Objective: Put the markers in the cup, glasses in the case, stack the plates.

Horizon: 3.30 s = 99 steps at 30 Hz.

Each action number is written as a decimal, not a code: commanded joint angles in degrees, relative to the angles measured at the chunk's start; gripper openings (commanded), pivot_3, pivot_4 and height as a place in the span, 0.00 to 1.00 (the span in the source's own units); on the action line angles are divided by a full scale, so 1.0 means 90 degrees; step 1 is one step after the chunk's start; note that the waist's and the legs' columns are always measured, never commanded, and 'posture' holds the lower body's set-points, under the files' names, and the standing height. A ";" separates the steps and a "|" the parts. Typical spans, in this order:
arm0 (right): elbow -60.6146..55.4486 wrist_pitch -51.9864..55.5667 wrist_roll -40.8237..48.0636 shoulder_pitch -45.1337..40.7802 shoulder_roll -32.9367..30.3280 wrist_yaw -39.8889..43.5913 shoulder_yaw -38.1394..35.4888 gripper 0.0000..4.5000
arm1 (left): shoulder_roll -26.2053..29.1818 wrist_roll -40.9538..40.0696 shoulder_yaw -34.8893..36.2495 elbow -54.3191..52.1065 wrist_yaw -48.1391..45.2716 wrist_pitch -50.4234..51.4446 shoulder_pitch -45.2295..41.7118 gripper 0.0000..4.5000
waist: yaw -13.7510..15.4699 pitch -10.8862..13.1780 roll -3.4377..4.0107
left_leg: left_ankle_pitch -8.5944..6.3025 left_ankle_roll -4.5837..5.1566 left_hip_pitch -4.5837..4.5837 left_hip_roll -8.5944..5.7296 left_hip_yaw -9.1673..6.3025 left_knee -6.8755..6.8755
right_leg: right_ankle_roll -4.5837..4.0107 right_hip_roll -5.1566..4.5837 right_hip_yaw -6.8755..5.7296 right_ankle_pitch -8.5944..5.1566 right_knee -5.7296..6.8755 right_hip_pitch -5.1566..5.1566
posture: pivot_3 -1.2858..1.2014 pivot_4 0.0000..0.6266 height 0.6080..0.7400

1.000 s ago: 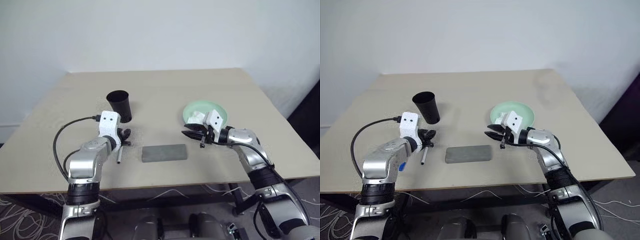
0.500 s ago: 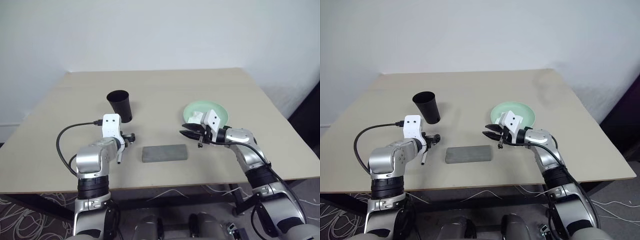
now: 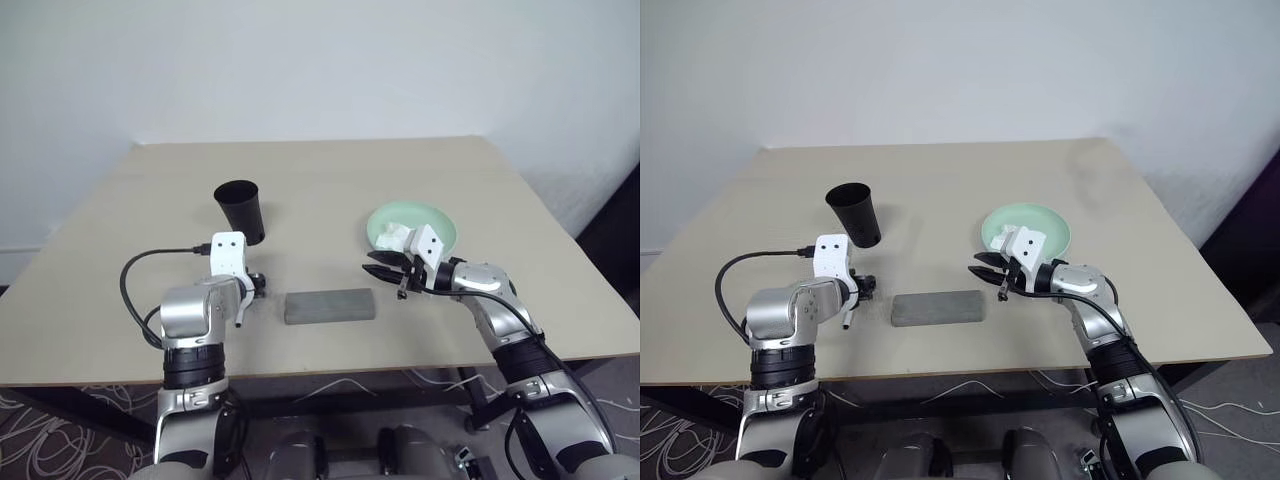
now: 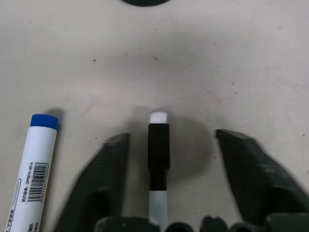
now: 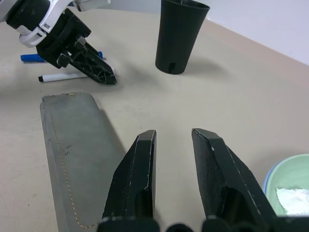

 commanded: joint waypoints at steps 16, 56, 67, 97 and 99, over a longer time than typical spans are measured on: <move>-0.0170 -0.0132 -0.0034 -0.0087 -0.0020 -0.0096 -0.0070 0.27 | 0.0989 0.0239 -0.1027 0.0421 -0.0933 -0.2227 -0.0385 0.00 | 0.0007 0.0000 0.0000 | 0.0000 -0.0001 -0.0001 0.0000 -0.0001 -0.0004 | -0.0003 -0.0001 -0.0002 0.0001 0.0000 -0.0004 | 0.52 0.00 0.92; -0.1063 0.0409 0.0028 0.0514 -0.0175 -0.0325 -0.0180 0.27 | 0.1464 0.1902 -0.1293 0.8734 -0.0786 -1.2075 -0.4063 0.00 | 0.0009 0.0004 -0.0035 | 0.0000 0.0004 -0.0010 -0.0009 0.0006 -0.0006 | -0.0003 -0.0008 0.0000 0.0004 -0.0007 -0.0008 | 0.52 0.00 0.92; -0.1466 0.0685 0.0101 0.0739 -0.0257 -0.0419 -0.0195 0.27 | 0.1444 0.2308 -0.1395 0.8844 -0.0434 -1.2056 -0.4110 0.00 | 0.0010 0.0003 -0.0040 | -0.0001 0.0004 -0.0012 -0.0009 0.0005 -0.0007 | -0.0003 -0.0008 -0.0001 0.0004 -0.0007 -0.0012 | 0.52 0.00 0.92; -0.1931 0.0974 0.0177 0.1091 -0.0344 -0.0595 -0.0212 0.27 | 0.1312 0.2274 -0.1195 0.8939 -0.0336 -1.1429 -0.4048 0.53 | 0.0010 0.0002 -0.0069 | -0.0001 0.0004 -0.0013 -0.0008 0.0000 -0.0007 | -0.0004 -0.0010 -0.0005 0.0004 -0.0007 -0.0011 | 0.52 0.00 0.92; -0.1903 0.0968 0.0175 0.1069 -0.0326 -0.0595 -0.0202 0.27 | 0.1299 0.2147 -0.1073 0.8918 -0.0499 -1.1369 -0.4067 0.53 | 0.0010 0.0003 -0.0073 | -0.0001 0.0004 -0.0013 -0.0009 0.0000 -0.0007 | -0.0004 -0.0010 -0.0005 0.0004 -0.0008 -0.0011 | 0.52 0.00 0.92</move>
